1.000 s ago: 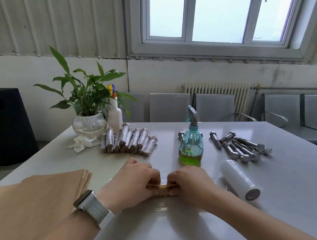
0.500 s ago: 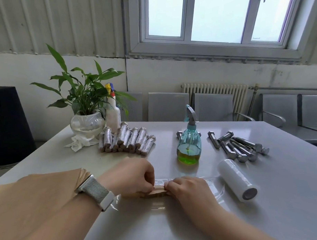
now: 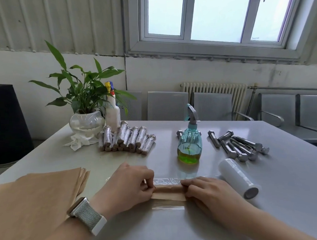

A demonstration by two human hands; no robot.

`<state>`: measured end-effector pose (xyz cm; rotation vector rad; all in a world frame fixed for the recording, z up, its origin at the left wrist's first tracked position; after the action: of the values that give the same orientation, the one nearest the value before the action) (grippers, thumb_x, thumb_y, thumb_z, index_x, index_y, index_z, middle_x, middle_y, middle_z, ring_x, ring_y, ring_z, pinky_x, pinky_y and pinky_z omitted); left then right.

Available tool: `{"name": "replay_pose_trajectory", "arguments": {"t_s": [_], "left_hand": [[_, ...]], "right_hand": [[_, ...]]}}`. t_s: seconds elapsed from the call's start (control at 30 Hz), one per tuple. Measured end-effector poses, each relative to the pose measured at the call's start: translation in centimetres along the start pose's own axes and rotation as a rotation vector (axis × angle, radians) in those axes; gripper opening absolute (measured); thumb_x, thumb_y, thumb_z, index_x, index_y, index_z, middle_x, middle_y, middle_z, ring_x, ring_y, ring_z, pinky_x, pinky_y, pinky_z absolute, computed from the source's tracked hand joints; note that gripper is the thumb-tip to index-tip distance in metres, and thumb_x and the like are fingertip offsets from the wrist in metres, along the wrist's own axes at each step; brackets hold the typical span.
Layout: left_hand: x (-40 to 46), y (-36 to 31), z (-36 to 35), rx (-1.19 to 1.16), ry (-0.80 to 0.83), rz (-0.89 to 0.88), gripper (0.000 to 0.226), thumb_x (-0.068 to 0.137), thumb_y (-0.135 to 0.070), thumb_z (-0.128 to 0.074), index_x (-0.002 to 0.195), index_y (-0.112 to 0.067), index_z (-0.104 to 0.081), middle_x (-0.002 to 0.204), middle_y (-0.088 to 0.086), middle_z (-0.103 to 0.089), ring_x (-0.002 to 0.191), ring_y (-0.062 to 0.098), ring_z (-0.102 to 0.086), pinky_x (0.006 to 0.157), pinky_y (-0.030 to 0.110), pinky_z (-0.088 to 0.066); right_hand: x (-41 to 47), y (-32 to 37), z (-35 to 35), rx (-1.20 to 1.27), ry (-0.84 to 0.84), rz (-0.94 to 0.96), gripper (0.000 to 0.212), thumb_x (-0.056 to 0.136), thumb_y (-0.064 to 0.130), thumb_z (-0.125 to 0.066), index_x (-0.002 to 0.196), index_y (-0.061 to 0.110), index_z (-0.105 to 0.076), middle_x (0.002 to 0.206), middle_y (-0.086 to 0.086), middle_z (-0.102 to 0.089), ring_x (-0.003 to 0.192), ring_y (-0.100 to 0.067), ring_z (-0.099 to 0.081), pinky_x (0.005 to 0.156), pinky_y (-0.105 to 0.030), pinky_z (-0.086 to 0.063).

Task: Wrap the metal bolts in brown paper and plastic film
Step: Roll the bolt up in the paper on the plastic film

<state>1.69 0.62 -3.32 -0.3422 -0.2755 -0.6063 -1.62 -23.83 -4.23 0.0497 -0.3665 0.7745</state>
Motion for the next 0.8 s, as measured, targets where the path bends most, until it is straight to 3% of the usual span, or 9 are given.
{"name": "replay_pose_trajectory", "arguments": {"t_s": [0.1, 0.17, 0.27, 0.43, 0.53, 0.67, 0.8], "left_hand": [[-0.2, -0.1, -0.2, 0.085, -0.029, -0.054, 0.011, 0.081, -0.04, -0.053, 0.076, -0.031, -0.056, 0.085, -0.018, -0.062, 0.081, 0.002, -0.058, 0.084, 0.023, -0.034], [-0.5, -0.3, -0.2, 0.143, -0.072, -0.097, 0.013, 0.08, -0.038, -0.052, 0.075, -0.029, -0.059, 0.082, -0.016, -0.063, 0.076, 0.002, -0.059, 0.078, 0.028, -0.041], [-0.9, -0.5, -0.2, 0.19, -0.144, -0.166, 0.008, 0.078, -0.032, -0.061, 0.071, -0.029, -0.059, 0.077, -0.016, -0.062, 0.068, 0.006, -0.06, 0.067, 0.029, -0.047], [-1.4, -0.2, -0.6, 0.207, -0.154, -0.212, 0.012, 0.081, -0.035, -0.069, 0.074, -0.031, -0.061, 0.082, -0.017, -0.064, 0.07, 0.007, -0.06, 0.071, 0.027, -0.038], [-1.4, -0.2, -0.7, 0.223, -0.152, -0.199, 0.015, 0.078, -0.036, -0.075, 0.075, -0.031, -0.061, 0.081, -0.016, -0.064, 0.07, 0.009, -0.061, 0.072, 0.027, -0.033], [-1.1, -0.1, -0.5, 0.211, -0.103, -0.154, 0.021, 0.074, -0.045, -0.078, 0.077, -0.031, -0.064, 0.081, -0.015, -0.065, 0.07, 0.01, -0.062, 0.074, 0.027, -0.035], [-1.0, 0.2, -0.3, 0.146, -0.049, -0.114, 0.023, 0.082, -0.051, -0.068, 0.086, -0.029, -0.063, 0.09, -0.012, -0.064, 0.081, 0.013, -0.062, 0.082, 0.033, -0.044]], "right_hand": [[0.5, -1.1, 0.7, 0.128, 0.178, -0.075, 0.014, 0.084, 0.028, -0.062, 0.097, 0.027, -0.067, 0.133, 0.018, -0.059, 0.113, -0.005, -0.059, 0.091, -0.021, -0.049], [1.8, -1.9, 1.0, 0.191, 0.312, -0.146, 0.022, 0.089, 0.039, -0.055, 0.1, 0.024, -0.066, 0.128, 0.016, -0.061, 0.112, -0.008, -0.058, 0.095, -0.028, -0.048], [5.0, -2.0, 1.1, 0.183, 0.341, -0.21, 0.021, 0.091, 0.043, -0.059, 0.099, 0.024, -0.064, 0.104, 0.007, -0.067, 0.094, -0.017, -0.06, 0.083, -0.034, -0.051], [7.9, -1.6, -0.3, 0.209, 0.434, -0.188, 0.022, 0.086, 0.037, -0.069, 0.106, 0.028, -0.065, 0.087, 0.015, -0.056, 0.077, -0.005, -0.049, 0.057, -0.007, -0.034], [8.0, -2.1, -0.4, 0.215, 0.526, -0.246, 0.026, 0.082, 0.039, -0.072, 0.105, 0.031, -0.065, 0.079, 0.02, -0.052, 0.069, -0.001, -0.048, 0.053, -0.011, -0.032], [8.3, -2.2, -0.2, 0.233, 0.604, -0.28, 0.026, 0.082, 0.038, -0.073, 0.105, 0.029, -0.064, 0.078, 0.02, -0.048, 0.065, 0.003, -0.047, 0.039, -0.005, -0.035], [8.9, -1.9, 0.7, 0.203, 0.636, -0.305, 0.015, 0.077, 0.035, -0.069, 0.089, 0.036, -0.06, 0.083, 0.015, -0.059, 0.061, 0.004, -0.056, 0.039, -0.007, -0.038]]}}
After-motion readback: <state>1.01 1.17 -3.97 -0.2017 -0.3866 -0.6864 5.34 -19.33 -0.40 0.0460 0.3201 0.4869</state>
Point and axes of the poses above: each hand's wrist, its own x-axis towards the middle knuckle, its own z-axis out of the back of the hand, y = z × x, the point moved 2 cm from there along x, towards the middle knuckle
